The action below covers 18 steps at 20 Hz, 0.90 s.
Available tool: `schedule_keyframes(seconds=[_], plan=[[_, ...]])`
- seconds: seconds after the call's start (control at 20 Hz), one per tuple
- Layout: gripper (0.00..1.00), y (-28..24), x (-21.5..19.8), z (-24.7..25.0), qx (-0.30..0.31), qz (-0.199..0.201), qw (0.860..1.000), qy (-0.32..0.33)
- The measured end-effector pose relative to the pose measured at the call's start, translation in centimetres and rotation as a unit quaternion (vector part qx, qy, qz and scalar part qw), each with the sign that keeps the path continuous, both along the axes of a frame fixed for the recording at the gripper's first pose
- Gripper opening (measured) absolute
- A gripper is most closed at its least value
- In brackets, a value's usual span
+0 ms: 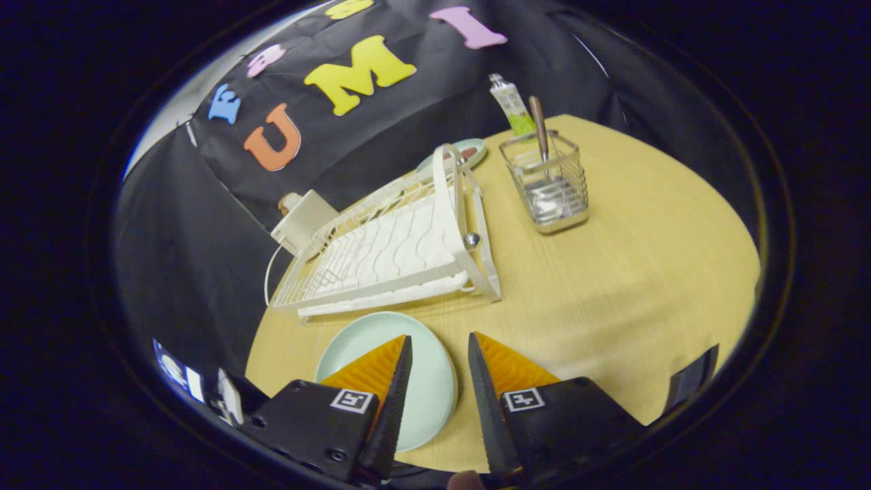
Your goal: Take the plate from the dish rack, then take the spoon from the basket and place it into the plate.
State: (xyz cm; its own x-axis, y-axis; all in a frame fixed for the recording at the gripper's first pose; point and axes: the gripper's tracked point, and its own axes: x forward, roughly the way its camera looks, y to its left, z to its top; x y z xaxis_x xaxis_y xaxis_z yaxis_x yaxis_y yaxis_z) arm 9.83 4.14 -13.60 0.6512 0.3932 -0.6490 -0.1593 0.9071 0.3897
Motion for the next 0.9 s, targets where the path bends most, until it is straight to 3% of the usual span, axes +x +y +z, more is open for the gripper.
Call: schedule_keyframes(seconds=[0.15, 0.35, 0.5, 0.7, 0.9], plan=[[0.61, -2.8, 0.1, 3.9, -0.080, -0.018, 0.990, -0.111], [0.83, -5.5, 0.7, 9.0, -0.131, -0.052, 0.968, -0.207], [1.00, -7.6, 1.8, 11.1, -0.152, -0.077, 0.956, -0.240], [1.00, -9.7, 5.4, 11.8, -0.148, -0.108, 0.950, -0.251], [1.00, -10.3, 10.1, 11.1, -0.161, -0.115, 0.948, -0.250]])
